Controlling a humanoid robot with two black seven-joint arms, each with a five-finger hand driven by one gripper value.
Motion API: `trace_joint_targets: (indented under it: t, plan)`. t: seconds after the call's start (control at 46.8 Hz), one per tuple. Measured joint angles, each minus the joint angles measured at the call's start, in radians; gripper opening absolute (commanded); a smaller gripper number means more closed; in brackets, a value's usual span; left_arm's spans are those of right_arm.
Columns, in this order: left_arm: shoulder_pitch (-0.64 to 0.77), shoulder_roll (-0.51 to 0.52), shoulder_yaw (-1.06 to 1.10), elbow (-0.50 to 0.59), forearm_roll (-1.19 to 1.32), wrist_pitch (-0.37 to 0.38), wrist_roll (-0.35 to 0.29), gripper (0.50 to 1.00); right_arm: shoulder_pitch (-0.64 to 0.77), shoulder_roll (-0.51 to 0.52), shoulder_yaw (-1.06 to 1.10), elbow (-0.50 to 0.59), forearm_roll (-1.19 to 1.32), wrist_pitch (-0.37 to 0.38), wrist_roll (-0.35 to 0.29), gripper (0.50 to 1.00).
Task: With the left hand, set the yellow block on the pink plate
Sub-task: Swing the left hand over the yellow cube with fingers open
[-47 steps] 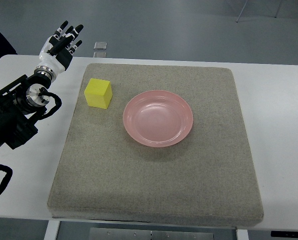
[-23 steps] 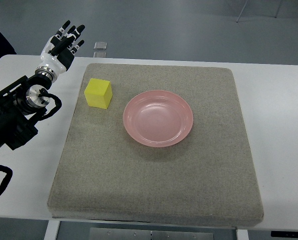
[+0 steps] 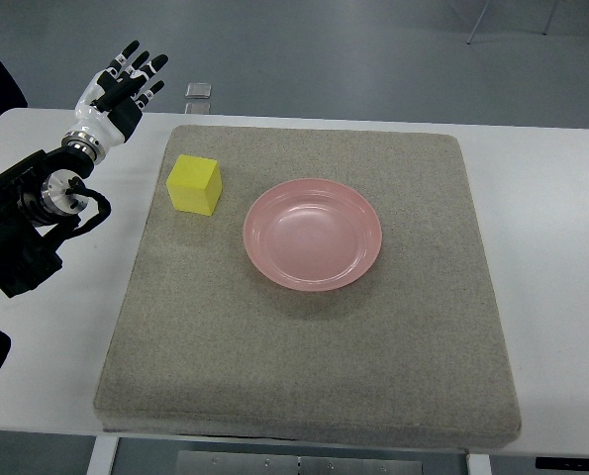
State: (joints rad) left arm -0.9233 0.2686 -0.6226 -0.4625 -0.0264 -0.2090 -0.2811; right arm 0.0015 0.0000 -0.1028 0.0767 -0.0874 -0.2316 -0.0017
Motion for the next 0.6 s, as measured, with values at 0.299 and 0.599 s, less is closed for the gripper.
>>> trace_joint_targets:
  t: [0.299,0.599]
  plan:
    - [-0.034,0.129,0.126,-0.065,0.312,-0.020,0.001,0.984,0.000,0.000,0.000,0.000,0.000,0.000,0.000,0.924]
    - [-0.112,0.294,0.251,-0.285,0.608,-0.044,0.000,0.984,0.000,0.000,0.000,0.000,0.000,0.000,0.000,0.924]
